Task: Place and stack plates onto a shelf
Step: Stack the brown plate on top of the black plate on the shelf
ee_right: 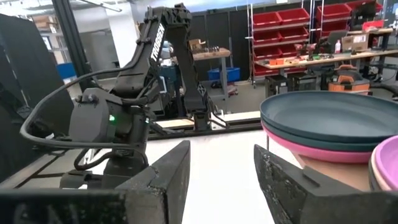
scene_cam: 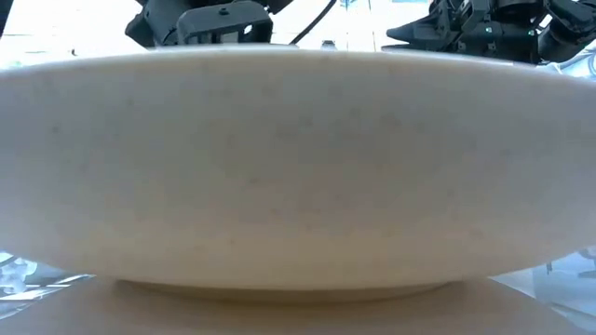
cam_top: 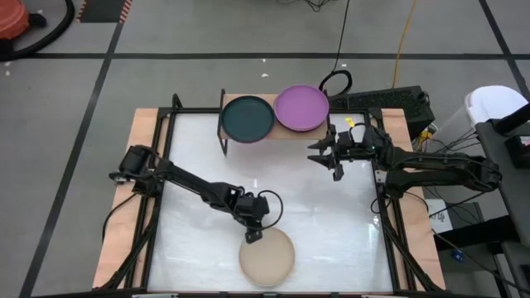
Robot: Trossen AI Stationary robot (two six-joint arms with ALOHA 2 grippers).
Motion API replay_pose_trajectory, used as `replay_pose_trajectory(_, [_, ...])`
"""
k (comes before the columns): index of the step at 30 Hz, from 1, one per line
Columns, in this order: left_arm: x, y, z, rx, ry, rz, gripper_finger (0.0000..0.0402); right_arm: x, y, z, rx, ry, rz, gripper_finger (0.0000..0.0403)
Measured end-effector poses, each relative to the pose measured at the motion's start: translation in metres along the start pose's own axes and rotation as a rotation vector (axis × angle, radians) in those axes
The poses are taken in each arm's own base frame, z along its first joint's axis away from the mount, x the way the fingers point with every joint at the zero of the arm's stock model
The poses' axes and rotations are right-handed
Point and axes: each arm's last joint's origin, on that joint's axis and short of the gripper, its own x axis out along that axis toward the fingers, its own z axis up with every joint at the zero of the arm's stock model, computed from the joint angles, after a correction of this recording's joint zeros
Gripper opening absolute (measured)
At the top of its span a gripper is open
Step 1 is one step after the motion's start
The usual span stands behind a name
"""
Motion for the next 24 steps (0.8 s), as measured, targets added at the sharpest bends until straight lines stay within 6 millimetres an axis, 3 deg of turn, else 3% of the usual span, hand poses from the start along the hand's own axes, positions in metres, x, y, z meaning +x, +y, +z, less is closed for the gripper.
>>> replay_pose_trajectory(4, [0.005, 0.001, -0.003, 0.015, 0.044, -0.007, 0.0163, 0.0, 0.0, -0.002, -0.003, 0.02, -0.003, 0.0157])
replay_pose_trajectory(11, [0.003, 0.005, -0.004, 0.022, 0.101, -0.039, 0.0021, 0.0, -0.001, -0.004, -0.026, 0.035, -0.005, 0.0157])
replay_pose_trajectory(16, [-0.008, 0.013, 0.004, 0.058, 0.108, -0.042, 0.0011, 0.0, -0.001, -0.004, -0.025, 0.038, -0.005, 0.0157])
replay_pose_trajectory(20, [-0.052, 0.014, 0.033, 0.135, 0.018, 0.008, 0.001, 0.0, -0.001, -0.006, -0.017, 0.059, -0.007, 0.0157])
replay_pose_trajectory(24, [-0.118, 0.021, 0.06, 0.212, -0.105, 0.163, 0.0009, 0.0, -0.001, -0.008, -0.008, 0.079, -0.009, 0.0157])
